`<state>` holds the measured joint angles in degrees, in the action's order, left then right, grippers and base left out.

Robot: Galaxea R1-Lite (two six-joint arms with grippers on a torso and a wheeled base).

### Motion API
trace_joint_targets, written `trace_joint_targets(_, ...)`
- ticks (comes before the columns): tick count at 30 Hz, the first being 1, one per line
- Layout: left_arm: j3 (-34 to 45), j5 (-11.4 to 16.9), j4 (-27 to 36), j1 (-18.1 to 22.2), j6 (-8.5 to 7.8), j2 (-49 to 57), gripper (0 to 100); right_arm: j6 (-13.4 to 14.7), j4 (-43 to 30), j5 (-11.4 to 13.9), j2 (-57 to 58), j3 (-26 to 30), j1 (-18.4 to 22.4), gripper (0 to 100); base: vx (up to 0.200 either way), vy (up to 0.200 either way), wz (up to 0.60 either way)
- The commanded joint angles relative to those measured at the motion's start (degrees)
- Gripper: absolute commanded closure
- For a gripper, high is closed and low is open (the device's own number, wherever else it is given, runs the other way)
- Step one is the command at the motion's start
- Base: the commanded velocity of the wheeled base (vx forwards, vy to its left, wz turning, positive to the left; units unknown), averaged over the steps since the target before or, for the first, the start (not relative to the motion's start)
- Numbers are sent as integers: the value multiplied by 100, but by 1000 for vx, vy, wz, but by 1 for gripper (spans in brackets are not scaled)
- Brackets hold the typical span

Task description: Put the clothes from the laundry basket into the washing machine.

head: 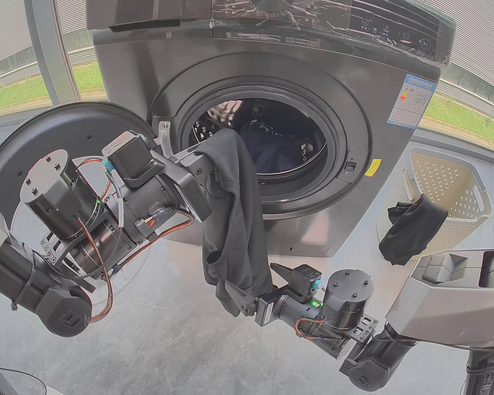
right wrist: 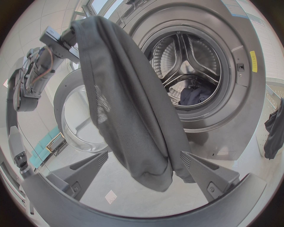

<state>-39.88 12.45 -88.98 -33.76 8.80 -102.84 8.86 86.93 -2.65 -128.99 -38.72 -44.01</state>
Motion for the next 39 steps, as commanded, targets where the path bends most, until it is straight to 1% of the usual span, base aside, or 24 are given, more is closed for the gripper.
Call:
trace_joint_targets(1, 6, 30, -5, -61, -1, 159, 100, -69, -62, 27, -452, -549, 138, 0, 0, 0, 0)
trace_joint_targets(4, 15, 47, -5, -79, -1, 212, 100, -78, -80, 27, -531, -795, 191, 0, 0, 0, 0)
trace_joint_targets(5, -3, 30, 3, -122, -1, 229, 100, -78, -80, 27, -619, -962, 252, 0, 0, 0, 0)
trace_joint_targets(11, 15, 30, 3, -202, 8, 300, 100, -78, -80, 1, -698, -1296, 375, 0, 0, 0, 0)
trace_joint_targets(14, 32, 30, 3, -246, 8, 300, 100, -78, -97, 1, -724, -1560, 437, 0, 0, 0, 0)
trace_joint_targets(21, 50, 65, -5, -289, 8, 361, 100, -78, -168, 1, -953, -1955, 463, 0, 0, 0, 0)
trace_joint_targets(25, 41, 65, -5, -298, 43, 396, 100, -78, -168, -8, -1093, -2193, 463, 0, 0, 0, 0)
trace_joint_targets(30, 41, 65, -5, -281, 60, 449, 100, -69, -150, -8, -1076, -2342, 542, 0, 0, 0, 0)
trace_joint_targets(31, 41, 65, 3, -272, 60, 449, 100, -69, -150, -8, -1067, -2333, 542, 100, 0, 0, 0)
trace_joint_targets(35, 24, -5, 21, -210, 60, 396, 100, -69, -115, -8, -979, -2307, 613, 100, 0, 0, 0)
trace_joint_targets(38, 41, 3, 30, 80, 60, 335, 100, -69, -97, -8, -733, -2131, 745, 100, 0, 0, 0)
trace_joint_targets(39, 50, 3, 39, 88, 60, 326, 100, -69, -97, -8, -715, -2122, 745, 100, 0, 0, 0)
